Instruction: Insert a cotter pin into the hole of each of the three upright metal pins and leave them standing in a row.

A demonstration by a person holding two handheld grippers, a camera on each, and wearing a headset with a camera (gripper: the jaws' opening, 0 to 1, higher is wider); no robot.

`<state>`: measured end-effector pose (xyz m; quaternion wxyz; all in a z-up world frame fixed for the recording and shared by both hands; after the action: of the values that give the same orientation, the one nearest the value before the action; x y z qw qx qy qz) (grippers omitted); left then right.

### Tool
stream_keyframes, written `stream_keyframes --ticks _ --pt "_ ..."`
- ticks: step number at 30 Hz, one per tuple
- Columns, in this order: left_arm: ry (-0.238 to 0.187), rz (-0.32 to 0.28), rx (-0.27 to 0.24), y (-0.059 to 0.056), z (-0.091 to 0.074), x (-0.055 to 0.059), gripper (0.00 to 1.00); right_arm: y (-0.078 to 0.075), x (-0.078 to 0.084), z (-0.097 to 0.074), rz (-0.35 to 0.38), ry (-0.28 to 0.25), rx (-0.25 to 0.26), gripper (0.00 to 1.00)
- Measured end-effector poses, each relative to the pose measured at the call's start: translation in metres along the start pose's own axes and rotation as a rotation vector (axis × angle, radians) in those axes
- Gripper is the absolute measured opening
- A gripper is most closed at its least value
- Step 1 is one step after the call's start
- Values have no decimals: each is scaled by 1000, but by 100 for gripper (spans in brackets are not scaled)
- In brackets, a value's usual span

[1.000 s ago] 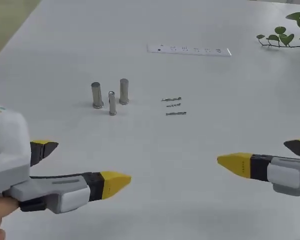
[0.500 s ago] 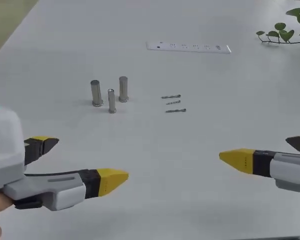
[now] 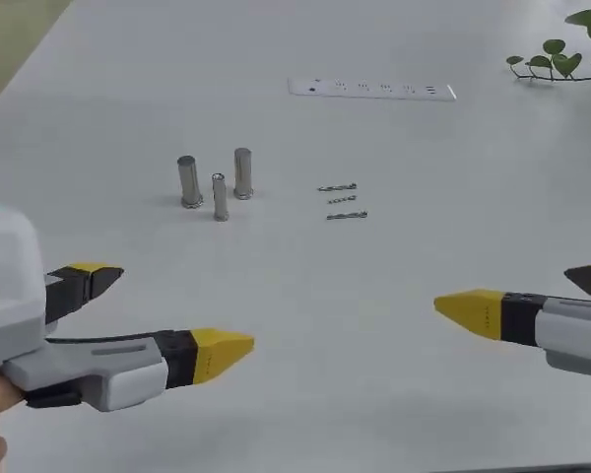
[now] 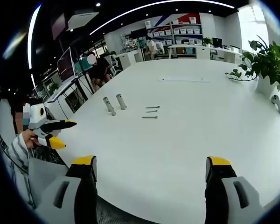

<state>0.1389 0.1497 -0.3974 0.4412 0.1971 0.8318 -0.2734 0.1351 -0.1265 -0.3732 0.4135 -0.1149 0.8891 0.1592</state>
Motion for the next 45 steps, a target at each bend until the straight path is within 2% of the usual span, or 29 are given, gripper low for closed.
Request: stream_keyframes --ticks 7,9,10,13,17,21,23,26,31,34,37,40,45 --pt "-4 -3 11 1 3 -2 93 0 0 0 1 2 1 96" --pt "-27 -41 9 2 3 -6 90 -1 0 0 2 2 2 96" --pt "-62 -60 18 2 4 -10 88 -1 -1 0 3 2 3 96" --pt "-109 -63 29 3 3 -17 87 -1 -1 0 3 3 4 96" --pt "-119 -64 47 3 5 -20 87 -1 -2 1 2 4 4 96" --pt "-112 -20 22 9 8 -21 89 0 -3 2 2 3 2 96" --pt "-114 -17 18 11 9 -22 91 0 -4 3 1 4 1 96" --pt "-116 -7 5 18 12 -24 90 1 -3 3 2 8 2 96" --pt "-96 27 7 26 19 -27 87 -2 -4 4 3 6 1 96" --pt "-85 53 10 31 25 -31 86 -3 -5 4 7 1 1 96" --pt "-90 86 6 38 32 -39 85 -5 -7 5 3 2 4 96" --pt "-98 147 1 44 39 -46 83 -6 -7 5 2 4 6 95" --pt "-107 154 15 48 50 -54 78 -8 -9 5 12 -4 9 95"
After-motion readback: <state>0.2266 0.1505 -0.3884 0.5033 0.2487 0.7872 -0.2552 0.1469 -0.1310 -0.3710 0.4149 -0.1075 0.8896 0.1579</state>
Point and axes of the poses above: the centre of the closed fingertips' face, and the gripper's own axes: z roughly forward along the fingers, y roughly to its left, x roughly out of its underside, the point moved 3 cm from there along -z, roughly backward along the fingers, and after that the axes turned 3 degrees about -y, right-handed, at the moved point
